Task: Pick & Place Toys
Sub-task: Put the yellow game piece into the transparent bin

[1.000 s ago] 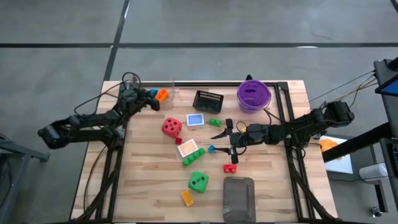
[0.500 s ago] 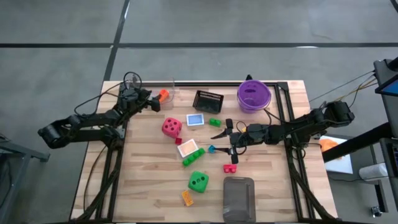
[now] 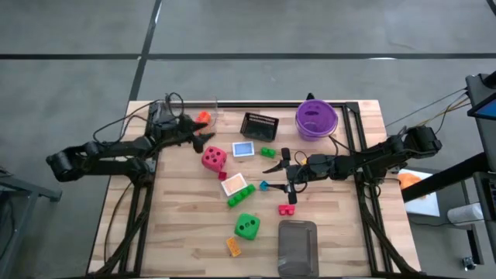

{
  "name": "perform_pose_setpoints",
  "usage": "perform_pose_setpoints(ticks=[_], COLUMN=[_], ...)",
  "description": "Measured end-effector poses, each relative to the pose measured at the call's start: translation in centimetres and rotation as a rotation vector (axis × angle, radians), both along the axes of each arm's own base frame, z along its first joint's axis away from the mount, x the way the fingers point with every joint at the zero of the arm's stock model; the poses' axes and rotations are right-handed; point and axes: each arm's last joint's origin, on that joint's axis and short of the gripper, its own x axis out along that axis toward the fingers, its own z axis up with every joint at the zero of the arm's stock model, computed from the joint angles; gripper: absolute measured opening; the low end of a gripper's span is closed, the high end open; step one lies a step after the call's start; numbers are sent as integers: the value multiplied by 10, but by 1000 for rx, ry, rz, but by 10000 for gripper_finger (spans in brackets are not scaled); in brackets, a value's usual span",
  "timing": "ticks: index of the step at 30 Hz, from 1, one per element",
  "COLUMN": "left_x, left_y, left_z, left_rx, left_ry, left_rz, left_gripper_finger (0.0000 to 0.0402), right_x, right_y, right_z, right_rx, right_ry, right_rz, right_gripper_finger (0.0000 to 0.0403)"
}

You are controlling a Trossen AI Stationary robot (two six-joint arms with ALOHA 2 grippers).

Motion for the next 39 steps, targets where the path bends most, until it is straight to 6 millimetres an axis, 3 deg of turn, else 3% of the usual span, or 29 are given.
perform_pose_setpoints(ticks=[9,16,22,30,34,39], left_x=[25,28,19,7,16,45], left_y=[-67,-133,-177,-217,-233,-260], left_z=[-7,-9,-6,-8,-11,-18], left_rx=[-1,61,142,217,236,275], left_ry=[69,101,99,147,191,271], left_rz=[-366,-660,-733,-762,-797,-891], left_gripper_finger=[337,337,337,337,337,337], right_x=[0,0,0,0,0,0], right_y=[0,0,0,0,0,0], right_z=[-1,-2,-2,-2,-2,-2], right_rx=[3,1,1,1,1,0], right_ry=[10,19,18,20,21,25], right_rz=[-1,-1,-1,-1,-1,0], right_gripper_finger=[203,203,203,203,203,203])
